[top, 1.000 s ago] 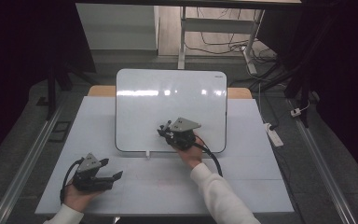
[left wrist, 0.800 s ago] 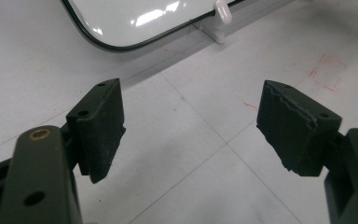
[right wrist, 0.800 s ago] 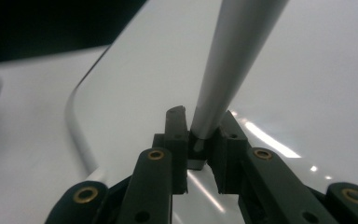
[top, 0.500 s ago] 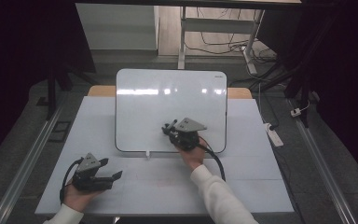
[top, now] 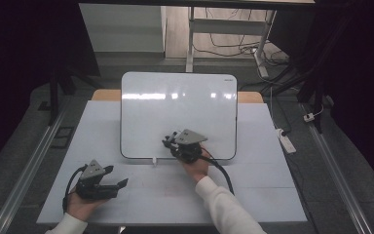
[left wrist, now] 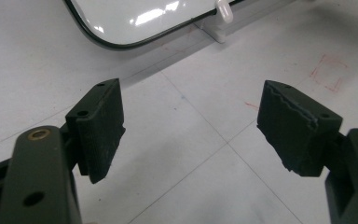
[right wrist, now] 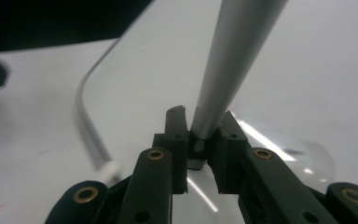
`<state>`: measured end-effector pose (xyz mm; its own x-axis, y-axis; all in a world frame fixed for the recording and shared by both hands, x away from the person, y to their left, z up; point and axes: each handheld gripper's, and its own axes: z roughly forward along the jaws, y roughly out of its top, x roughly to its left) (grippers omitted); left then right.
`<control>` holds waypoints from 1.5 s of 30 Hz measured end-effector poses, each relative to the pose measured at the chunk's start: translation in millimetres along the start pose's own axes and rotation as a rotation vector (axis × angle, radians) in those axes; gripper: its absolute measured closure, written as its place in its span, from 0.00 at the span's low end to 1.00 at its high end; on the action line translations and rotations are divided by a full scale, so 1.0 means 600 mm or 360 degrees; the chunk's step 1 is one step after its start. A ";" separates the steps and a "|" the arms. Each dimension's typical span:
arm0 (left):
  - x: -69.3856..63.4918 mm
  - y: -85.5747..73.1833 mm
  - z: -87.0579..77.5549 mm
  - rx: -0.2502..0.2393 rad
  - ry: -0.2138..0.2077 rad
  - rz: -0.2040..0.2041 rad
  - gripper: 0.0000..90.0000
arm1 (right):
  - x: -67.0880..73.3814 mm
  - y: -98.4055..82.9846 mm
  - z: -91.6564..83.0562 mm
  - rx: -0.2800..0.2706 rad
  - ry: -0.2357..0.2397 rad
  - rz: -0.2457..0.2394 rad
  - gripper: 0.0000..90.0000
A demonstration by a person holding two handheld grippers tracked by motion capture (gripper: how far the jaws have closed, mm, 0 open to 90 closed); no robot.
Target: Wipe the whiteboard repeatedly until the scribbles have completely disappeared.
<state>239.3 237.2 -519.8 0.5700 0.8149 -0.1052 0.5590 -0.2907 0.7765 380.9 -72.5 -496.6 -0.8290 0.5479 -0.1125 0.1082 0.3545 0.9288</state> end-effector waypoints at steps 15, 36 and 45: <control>0.001 0.002 0.004 0.0006 -0.0001 0.0003 0.26 | -0.024 -0.011 -0.037 -0.0047 -0.0147 0.0066 0.87; 0.002 0.002 0.004 0.0004 -0.0005 0.0003 0.26 | -0.031 0.009 -0.020 -0.0018 -0.0069 -0.0005 0.87; 0.002 0.002 0.003 0.0002 -0.0005 0.0001 0.26 | -0.031 0.012 -0.018 -0.0017 -0.0078 -0.0021 0.87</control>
<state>241.8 236.6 -520.2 0.5722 0.8132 -0.1066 0.5594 -0.2919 0.7758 391.3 -88.6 -484.2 -0.8023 0.5799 -0.1416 0.0914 0.3537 0.9309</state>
